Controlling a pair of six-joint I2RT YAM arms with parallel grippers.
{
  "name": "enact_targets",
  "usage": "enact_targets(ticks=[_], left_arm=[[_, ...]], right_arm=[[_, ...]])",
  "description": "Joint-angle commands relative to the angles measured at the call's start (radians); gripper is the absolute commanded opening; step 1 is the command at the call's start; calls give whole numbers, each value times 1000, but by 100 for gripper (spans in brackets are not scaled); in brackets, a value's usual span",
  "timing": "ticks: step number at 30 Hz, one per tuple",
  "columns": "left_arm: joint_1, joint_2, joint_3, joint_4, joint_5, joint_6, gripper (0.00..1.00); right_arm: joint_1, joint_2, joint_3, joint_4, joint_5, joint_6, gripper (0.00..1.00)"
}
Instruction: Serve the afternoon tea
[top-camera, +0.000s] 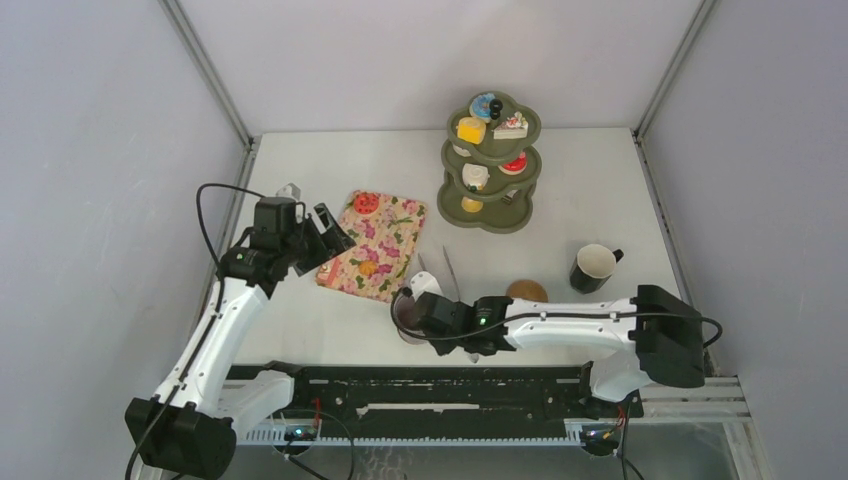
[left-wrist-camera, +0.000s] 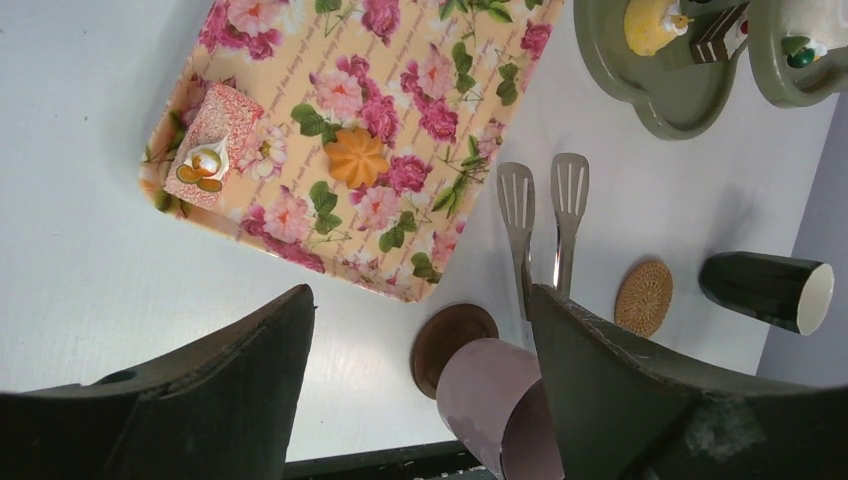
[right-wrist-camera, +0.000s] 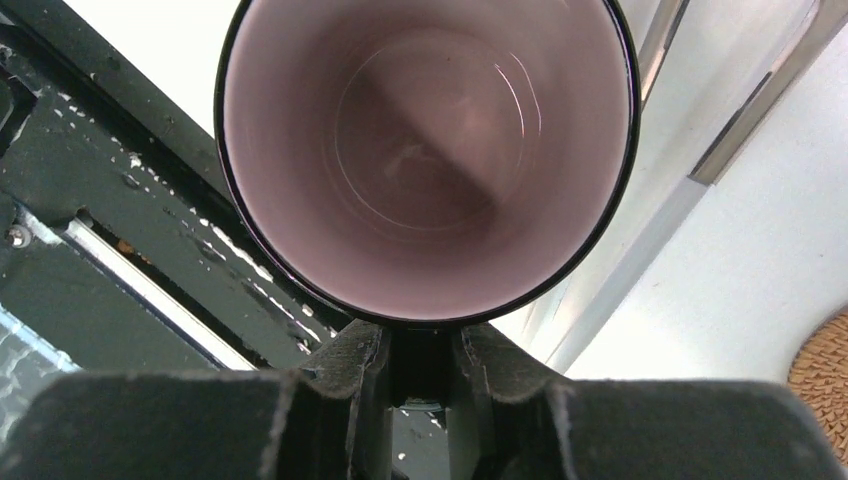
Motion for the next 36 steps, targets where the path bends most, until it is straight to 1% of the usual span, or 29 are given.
enact_targets(ticks=[1, 5, 11, 16, 17, 19, 20, 23, 24, 28, 31, 34, 36], left_arm=[[8, -10, -11, 9, 4, 25, 83], [8, -8, -20, 18, 4, 23, 84], [7, 0, -24, 28, 17, 24, 84], [8, -1, -27, 28, 12, 26, 84], [7, -1, -28, 28, 13, 26, 84], [7, 1, -28, 28, 16, 26, 84], [7, 1, -28, 30, 16, 26, 84], [8, 4, -27, 33, 19, 28, 84], [8, 7, -26, 33, 22, 30, 84], [8, 17, -18, 33, 26, 36, 84], [8, 27, -5, 34, 22, 42, 84], [8, 42, 10, 40, 27, 46, 84], [8, 52, 19, 44, 30, 50, 84]], right_arm=[[15, 10, 73, 110, 65, -33, 0], [15, 49, 73, 115, 97, -35, 0], [29, 98, 73, 117, 105, -35, 0], [47, 112, 73, 99, 128, -24, 0], [48, 112, 73, 96, 128, -24, 5], [51, 110, 73, 92, 128, -23, 21], [53, 108, 74, 91, 130, -21, 26], [61, 98, 70, 88, 147, -21, 48], [63, 91, 66, 87, 148, -19, 53], [68, 38, 63, 52, 160, -3, 61], [70, -57, 63, 8, 177, 2, 67], [65, -165, 63, -58, 204, 9, 70], [53, -239, 63, -130, 239, 28, 71]])
